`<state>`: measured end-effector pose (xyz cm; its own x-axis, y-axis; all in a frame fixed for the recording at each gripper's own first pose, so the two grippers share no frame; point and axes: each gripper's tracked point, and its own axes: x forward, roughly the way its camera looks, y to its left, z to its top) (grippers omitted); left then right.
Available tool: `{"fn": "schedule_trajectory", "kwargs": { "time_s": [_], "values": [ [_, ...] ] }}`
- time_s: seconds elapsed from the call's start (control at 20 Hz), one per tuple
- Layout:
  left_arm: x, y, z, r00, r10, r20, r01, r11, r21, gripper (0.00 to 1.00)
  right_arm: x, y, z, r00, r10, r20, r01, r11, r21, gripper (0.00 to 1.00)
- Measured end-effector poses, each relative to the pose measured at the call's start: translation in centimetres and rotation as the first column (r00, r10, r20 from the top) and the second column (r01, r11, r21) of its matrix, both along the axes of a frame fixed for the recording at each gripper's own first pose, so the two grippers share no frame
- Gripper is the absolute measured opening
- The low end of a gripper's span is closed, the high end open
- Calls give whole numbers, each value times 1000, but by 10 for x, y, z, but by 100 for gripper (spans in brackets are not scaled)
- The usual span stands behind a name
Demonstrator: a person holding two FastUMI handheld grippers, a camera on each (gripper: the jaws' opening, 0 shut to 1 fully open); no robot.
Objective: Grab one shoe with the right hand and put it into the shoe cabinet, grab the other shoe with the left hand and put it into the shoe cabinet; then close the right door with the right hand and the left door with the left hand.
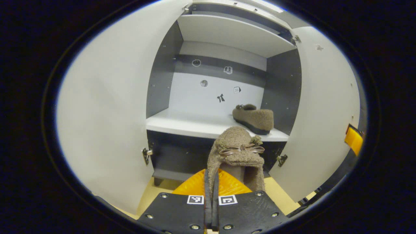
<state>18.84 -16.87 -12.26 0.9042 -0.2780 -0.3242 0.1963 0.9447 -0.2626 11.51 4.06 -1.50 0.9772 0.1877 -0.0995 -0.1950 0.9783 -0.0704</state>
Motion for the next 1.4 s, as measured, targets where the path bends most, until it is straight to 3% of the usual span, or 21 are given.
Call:
{"fn": "schedule_trajectory", "kwargs": {
  "time_s": [0.25,0.3,0.45,0.5,0.55,0.65,1.05,1.4],
  "values": [
    [34,-2,38,997,14,78,-12,999,-31,8,-3,0,-1,1000,-9,-10,9,1000,19,98],
    [39,-3,42,996,15,90,-11,999,-39,2,-4,1,-1,1000,-12,-11,12,1000,18,98],
    [62,-1,55,992,29,123,-22,998,-58,1,-7,2,-4,1000,-18,-15,19,1000,11,98],
    [70,0,59,991,36,132,-27,998,-65,8,-8,3,-4,1000,-22,-17,22,1000,10,98],
    [79,1,63,989,39,144,-29,997,-72,1,-9,4,-5,999,-26,-19,26,1000,11,98],
    [96,0,67,986,42,160,-30,997,-74,1,-11,6,-7,999,-33,-26,34,999,13,98],
    [171,-10,70,985,49,164,-32,994,-105,1,-13,5,-13,995,-90,-44,90,996,-3,98],
    [222,-14,53,991,61,120,-55,997,-55,0,-14,4,-17,989,-134,-58,134,991,-9,98]
  ]
}}
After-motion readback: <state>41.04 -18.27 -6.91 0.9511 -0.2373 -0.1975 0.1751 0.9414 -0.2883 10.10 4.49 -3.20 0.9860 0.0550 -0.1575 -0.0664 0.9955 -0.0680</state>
